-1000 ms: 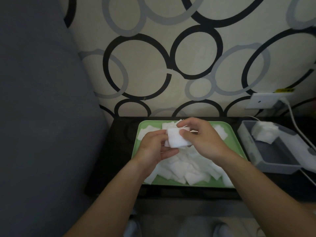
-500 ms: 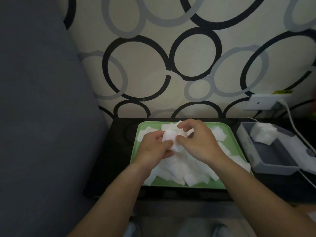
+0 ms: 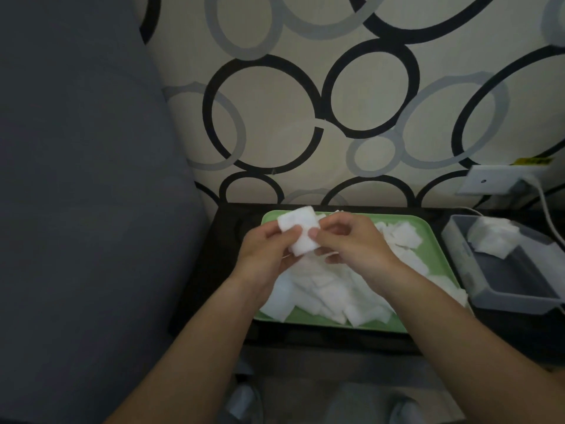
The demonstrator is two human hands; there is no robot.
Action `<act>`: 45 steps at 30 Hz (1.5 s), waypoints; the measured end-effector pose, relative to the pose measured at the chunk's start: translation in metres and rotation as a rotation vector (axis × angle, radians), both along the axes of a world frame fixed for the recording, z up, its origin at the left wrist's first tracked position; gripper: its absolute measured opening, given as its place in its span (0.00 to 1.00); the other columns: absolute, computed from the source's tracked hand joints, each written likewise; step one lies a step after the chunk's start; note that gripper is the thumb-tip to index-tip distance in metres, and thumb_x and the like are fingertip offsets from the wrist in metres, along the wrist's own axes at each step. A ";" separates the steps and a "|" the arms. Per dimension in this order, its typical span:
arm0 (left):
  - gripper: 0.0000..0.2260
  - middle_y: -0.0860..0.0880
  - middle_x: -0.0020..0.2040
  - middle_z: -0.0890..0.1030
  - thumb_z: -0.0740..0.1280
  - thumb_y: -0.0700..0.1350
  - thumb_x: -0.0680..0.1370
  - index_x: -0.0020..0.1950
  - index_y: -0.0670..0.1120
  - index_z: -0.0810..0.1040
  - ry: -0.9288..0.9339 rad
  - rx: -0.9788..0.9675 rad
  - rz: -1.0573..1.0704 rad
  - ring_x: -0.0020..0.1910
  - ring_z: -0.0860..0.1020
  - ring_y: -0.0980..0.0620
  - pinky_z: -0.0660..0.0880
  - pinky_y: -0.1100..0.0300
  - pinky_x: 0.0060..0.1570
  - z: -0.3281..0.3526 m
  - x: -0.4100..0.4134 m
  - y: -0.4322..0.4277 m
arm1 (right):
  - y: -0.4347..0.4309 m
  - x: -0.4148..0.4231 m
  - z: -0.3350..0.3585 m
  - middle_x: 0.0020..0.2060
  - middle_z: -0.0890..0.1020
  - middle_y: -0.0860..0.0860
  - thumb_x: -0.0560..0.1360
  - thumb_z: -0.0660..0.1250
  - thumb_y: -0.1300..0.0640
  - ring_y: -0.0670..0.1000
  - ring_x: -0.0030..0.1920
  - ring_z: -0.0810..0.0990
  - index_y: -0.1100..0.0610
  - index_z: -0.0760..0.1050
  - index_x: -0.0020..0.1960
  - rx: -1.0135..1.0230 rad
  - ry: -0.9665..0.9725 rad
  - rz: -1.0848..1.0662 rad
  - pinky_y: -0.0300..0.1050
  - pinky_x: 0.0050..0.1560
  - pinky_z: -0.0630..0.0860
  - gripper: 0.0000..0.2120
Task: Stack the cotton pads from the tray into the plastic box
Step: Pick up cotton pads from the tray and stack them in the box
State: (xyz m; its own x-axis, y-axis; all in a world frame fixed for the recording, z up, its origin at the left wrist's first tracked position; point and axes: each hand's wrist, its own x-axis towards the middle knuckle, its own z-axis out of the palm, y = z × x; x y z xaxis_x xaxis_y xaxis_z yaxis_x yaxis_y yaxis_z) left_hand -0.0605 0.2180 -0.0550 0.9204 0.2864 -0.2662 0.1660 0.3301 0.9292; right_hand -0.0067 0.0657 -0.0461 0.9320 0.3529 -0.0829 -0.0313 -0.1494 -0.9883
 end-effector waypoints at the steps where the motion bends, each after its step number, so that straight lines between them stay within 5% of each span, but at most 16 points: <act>1: 0.10 0.43 0.56 0.84 0.69 0.41 0.79 0.60 0.45 0.82 0.019 0.008 0.062 0.54 0.84 0.45 0.81 0.57 0.45 -0.002 0.002 0.004 | -0.001 0.003 -0.002 0.42 0.85 0.51 0.76 0.72 0.56 0.48 0.38 0.84 0.54 0.81 0.49 -0.128 -0.105 -0.028 0.37 0.38 0.77 0.04; 4: 0.10 0.44 0.57 0.83 0.69 0.43 0.80 0.61 0.45 0.80 0.070 0.050 0.160 0.55 0.83 0.45 0.81 0.59 0.42 -0.006 0.005 0.017 | -0.015 0.010 -0.007 0.42 0.82 0.44 0.76 0.70 0.57 0.42 0.39 0.80 0.49 0.81 0.47 -0.460 -0.363 0.064 0.29 0.38 0.71 0.03; 14: 0.12 0.45 0.58 0.82 0.69 0.45 0.80 0.63 0.47 0.80 0.066 0.126 0.079 0.55 0.82 0.45 0.80 0.61 0.40 -0.005 0.005 0.014 | -0.012 0.009 -0.021 0.50 0.74 0.44 0.67 0.77 0.48 0.44 0.50 0.72 0.43 0.80 0.53 -0.825 -0.536 0.366 0.43 0.51 0.73 0.16; 21: 0.13 0.45 0.59 0.81 0.69 0.45 0.80 0.64 0.46 0.79 0.077 0.138 0.095 0.56 0.82 0.46 0.81 0.61 0.40 -0.006 0.007 0.014 | -0.013 0.011 -0.023 0.47 0.77 0.46 0.73 0.71 0.55 0.45 0.48 0.76 0.46 0.81 0.44 -0.624 -0.517 0.276 0.40 0.50 0.73 0.03; 26: 0.13 0.46 0.59 0.82 0.68 0.44 0.80 0.64 0.47 0.79 0.064 0.151 0.114 0.56 0.82 0.47 0.81 0.59 0.42 -0.008 0.008 0.017 | -0.021 0.014 -0.014 0.39 0.83 0.46 0.76 0.67 0.61 0.48 0.42 0.81 0.52 0.81 0.40 -0.246 -0.173 0.059 0.43 0.48 0.76 0.08; 32: 0.14 0.46 0.59 0.81 0.69 0.44 0.80 0.65 0.45 0.79 0.089 0.186 0.115 0.56 0.81 0.46 0.83 0.58 0.43 -0.010 0.010 0.012 | -0.029 0.016 -0.007 0.48 0.83 0.56 0.78 0.63 0.67 0.56 0.48 0.83 0.58 0.80 0.46 -0.016 0.103 -0.100 0.50 0.46 0.83 0.09; 35: 0.12 0.45 0.58 0.82 0.69 0.42 0.80 0.63 0.45 0.80 0.079 0.234 0.065 0.55 0.82 0.46 0.81 0.60 0.39 -0.010 0.010 0.007 | -0.036 0.017 0.000 0.52 0.82 0.53 0.79 0.62 0.66 0.55 0.53 0.80 0.55 0.81 0.49 0.010 0.036 -0.067 0.46 0.44 0.82 0.11; 39: 0.09 0.46 0.55 0.84 0.69 0.43 0.80 0.59 0.46 0.82 0.073 0.314 -0.087 0.53 0.82 0.48 0.80 0.61 0.39 -0.006 0.008 -0.004 | -0.041 0.014 0.011 0.48 0.84 0.56 0.79 0.66 0.64 0.54 0.47 0.81 0.52 0.80 0.56 -0.031 -0.138 0.115 0.42 0.42 0.79 0.10; 42: 0.08 0.47 0.50 0.86 0.71 0.44 0.79 0.57 0.45 0.83 0.055 0.343 -0.209 0.49 0.84 0.50 0.80 0.61 0.38 -0.001 0.005 -0.012 | -0.041 0.013 0.015 0.43 0.83 0.58 0.73 0.74 0.63 0.62 0.45 0.81 0.50 0.78 0.58 -0.109 -0.224 0.181 0.54 0.46 0.79 0.16; 45: 0.07 0.47 0.49 0.87 0.68 0.43 0.80 0.55 0.46 0.84 0.033 0.353 -0.283 0.45 0.84 0.52 0.79 0.62 0.37 0.002 0.004 -0.019 | -0.040 0.013 0.017 0.40 0.85 0.54 0.68 0.79 0.61 0.60 0.44 0.83 0.48 0.78 0.57 -0.195 -0.250 0.163 0.57 0.52 0.79 0.21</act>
State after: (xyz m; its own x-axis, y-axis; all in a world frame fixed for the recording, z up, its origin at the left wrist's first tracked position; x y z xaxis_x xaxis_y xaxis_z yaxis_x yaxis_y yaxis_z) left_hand -0.0565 0.1986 -0.0530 0.9682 0.1029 -0.2280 0.2356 -0.0692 0.9694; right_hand 0.0060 0.0260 -0.0286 0.8646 0.4988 0.0603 0.2479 -0.3191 -0.9147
